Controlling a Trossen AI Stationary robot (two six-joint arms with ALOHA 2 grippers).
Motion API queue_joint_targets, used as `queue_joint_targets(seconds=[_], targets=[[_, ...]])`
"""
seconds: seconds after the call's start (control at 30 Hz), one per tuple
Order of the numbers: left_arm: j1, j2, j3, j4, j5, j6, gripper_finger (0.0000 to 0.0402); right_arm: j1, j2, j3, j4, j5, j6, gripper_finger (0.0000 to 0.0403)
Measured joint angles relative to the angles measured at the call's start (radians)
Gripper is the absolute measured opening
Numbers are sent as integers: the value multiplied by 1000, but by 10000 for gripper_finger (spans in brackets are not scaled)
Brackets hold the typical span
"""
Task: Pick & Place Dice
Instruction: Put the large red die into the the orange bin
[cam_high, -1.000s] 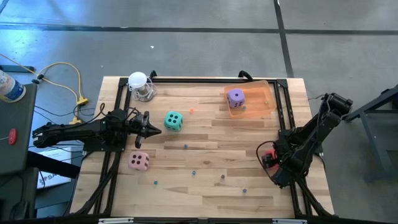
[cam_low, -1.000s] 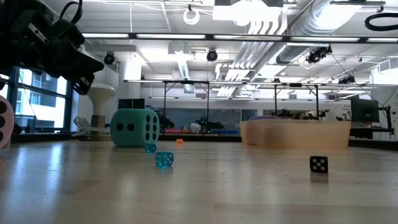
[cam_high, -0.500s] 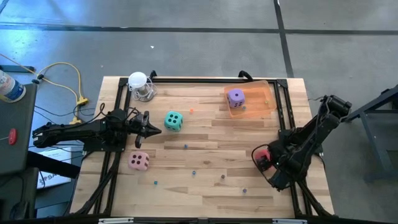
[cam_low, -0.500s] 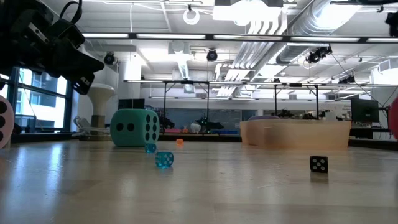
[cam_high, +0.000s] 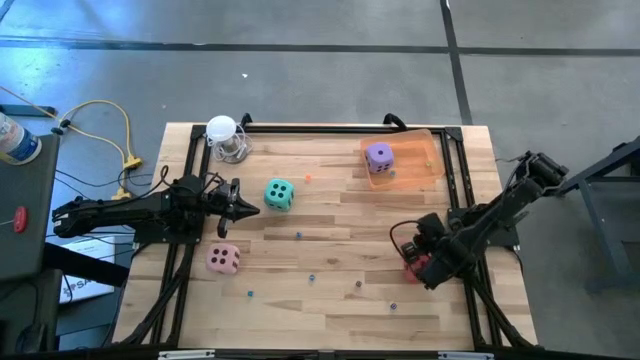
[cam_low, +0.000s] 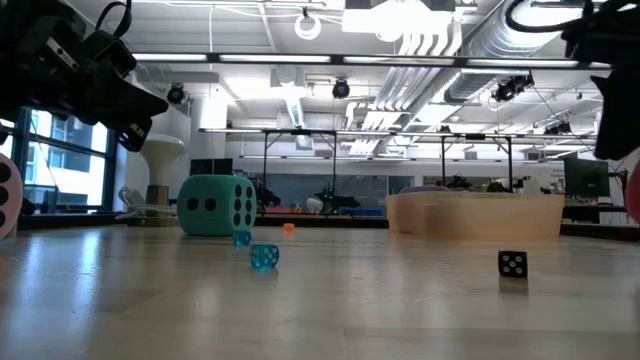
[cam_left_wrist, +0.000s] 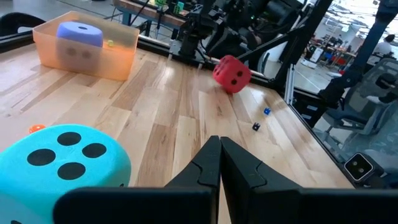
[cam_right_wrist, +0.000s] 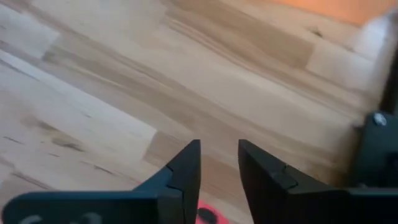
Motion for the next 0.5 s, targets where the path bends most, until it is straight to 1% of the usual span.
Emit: queue_joint_targets(seconds=[0.07,0.17,0.27,0.37,0.5], targets=[[0,0,0,0,0,1,2,-10,0,1,9,28,-34,94],[0,0,0,0,0,-4,2,-23,-1,1,9,51,-64,116],[0,0,0,0,0,-7,2,-39,-1,1,9,56,-76,156],[0,0,0,0,0,-2,2,-58,-2,2,5,55,-87,207],[0,0,0,0,-10,-3,2,-79,-2,2,23,96,-197,266]])
